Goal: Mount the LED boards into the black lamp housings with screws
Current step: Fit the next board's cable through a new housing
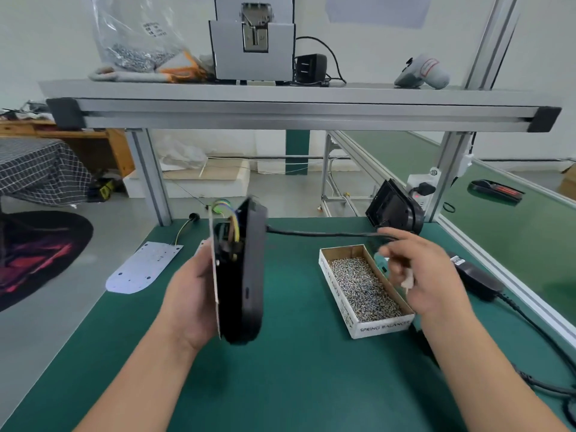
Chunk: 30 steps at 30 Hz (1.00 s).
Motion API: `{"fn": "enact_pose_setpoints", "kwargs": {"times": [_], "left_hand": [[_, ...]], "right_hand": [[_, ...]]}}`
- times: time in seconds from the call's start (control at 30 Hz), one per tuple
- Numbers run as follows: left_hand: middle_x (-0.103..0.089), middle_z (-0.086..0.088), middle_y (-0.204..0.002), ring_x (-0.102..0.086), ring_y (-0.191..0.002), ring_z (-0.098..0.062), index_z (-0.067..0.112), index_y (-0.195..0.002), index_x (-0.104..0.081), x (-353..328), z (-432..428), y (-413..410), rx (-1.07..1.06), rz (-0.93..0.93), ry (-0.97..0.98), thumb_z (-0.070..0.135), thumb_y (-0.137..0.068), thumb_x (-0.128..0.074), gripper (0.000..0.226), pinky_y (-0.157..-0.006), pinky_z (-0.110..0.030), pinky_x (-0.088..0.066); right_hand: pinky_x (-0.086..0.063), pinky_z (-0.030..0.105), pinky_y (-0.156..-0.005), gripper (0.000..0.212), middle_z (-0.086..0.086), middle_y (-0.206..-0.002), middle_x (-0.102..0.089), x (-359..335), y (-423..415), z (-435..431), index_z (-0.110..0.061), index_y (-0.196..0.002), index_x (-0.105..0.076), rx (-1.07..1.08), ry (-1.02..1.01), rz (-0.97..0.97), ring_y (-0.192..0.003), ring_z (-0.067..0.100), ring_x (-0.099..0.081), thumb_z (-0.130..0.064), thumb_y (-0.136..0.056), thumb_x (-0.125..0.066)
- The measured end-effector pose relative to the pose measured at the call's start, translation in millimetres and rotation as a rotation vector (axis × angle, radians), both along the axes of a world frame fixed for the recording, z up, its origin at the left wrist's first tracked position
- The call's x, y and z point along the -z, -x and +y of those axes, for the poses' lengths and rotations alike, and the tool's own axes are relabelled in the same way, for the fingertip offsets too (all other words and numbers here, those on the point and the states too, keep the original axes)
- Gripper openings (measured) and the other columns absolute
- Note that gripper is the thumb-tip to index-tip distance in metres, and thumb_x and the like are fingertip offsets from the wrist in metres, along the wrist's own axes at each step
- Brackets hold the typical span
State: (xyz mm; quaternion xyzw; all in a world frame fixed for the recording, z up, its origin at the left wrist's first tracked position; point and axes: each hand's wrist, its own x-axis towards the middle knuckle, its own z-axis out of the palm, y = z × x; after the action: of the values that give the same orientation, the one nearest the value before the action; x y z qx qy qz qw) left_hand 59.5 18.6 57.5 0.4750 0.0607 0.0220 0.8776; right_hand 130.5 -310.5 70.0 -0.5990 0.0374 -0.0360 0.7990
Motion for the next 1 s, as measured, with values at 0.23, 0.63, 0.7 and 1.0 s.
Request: {"fn": "enact_pose_setpoints", "kwargs": {"times": [0.23, 0.63, 0.7, 1.0], "left_hand": [[-0.078, -0.011, -0.121, -0.078, -0.100, -0.027, 0.018, -0.125, -0.078, 8, -15, 1, 0.114, 0.033, -0.102, 0.050, -0.097, -0.064, 0.045, -0.079, -0.041, -0.064], [-0.068, -0.012, -0.144, -0.063, -0.135, -0.032, 0.022, -0.143, -0.064, 21, -42, 6, 0.197, -0.074, -0.221, 0.042, -0.103, -0.060, 0.045, -0.111, -0.046, -0.050], [-0.068, -0.015, -0.142, -0.063, -0.135, -0.034, 0.016, -0.137, -0.068, 19, -41, 6, 0.178, -0.062, -0.209, 0.044, -0.101, -0.061, 0.046, -0.116, -0.052, -0.047], [-0.058, -0.042, -0.138, -0.059, -0.127, -0.056, -0.005, -0.137, -0.062, 10, -39, 12, 0.177, -0.019, -0.214, 0.040, -0.106, -0.055, 0.055, -0.114, -0.072, -0.040]], "right_hand": [[-0.038, 0.021, -0.045, 0.021, 0.011, -0.086, -0.069, -6, 8, 6, -0.010, -0.107, -0.077, -0.169, -0.212, -0.206, -0.053, 0.012, -0.048, -0.012, -0.093, -0.062], [-0.043, 0.024, -0.051, 0.045, 0.002, -0.067, -0.065, 0, 46, 64, -0.039, -0.126, -0.072, -0.498, 0.361, -0.268, -0.050, 0.014, -0.054, -0.016, -0.093, -0.051], [-0.042, 0.026, -0.049, 0.044, 0.007, -0.061, -0.059, -1, 43, 59, -0.037, -0.122, -0.074, -0.510, 0.381, -0.235, -0.049, 0.016, -0.054, -0.015, -0.094, -0.048], [-0.041, 0.032, -0.056, 0.011, 0.011, -0.074, -0.059, 17, 45, 80, -0.022, -0.097, -0.067, -0.543, 0.587, -0.316, -0.058, 0.017, -0.052, -0.024, -0.088, -0.062]]}}
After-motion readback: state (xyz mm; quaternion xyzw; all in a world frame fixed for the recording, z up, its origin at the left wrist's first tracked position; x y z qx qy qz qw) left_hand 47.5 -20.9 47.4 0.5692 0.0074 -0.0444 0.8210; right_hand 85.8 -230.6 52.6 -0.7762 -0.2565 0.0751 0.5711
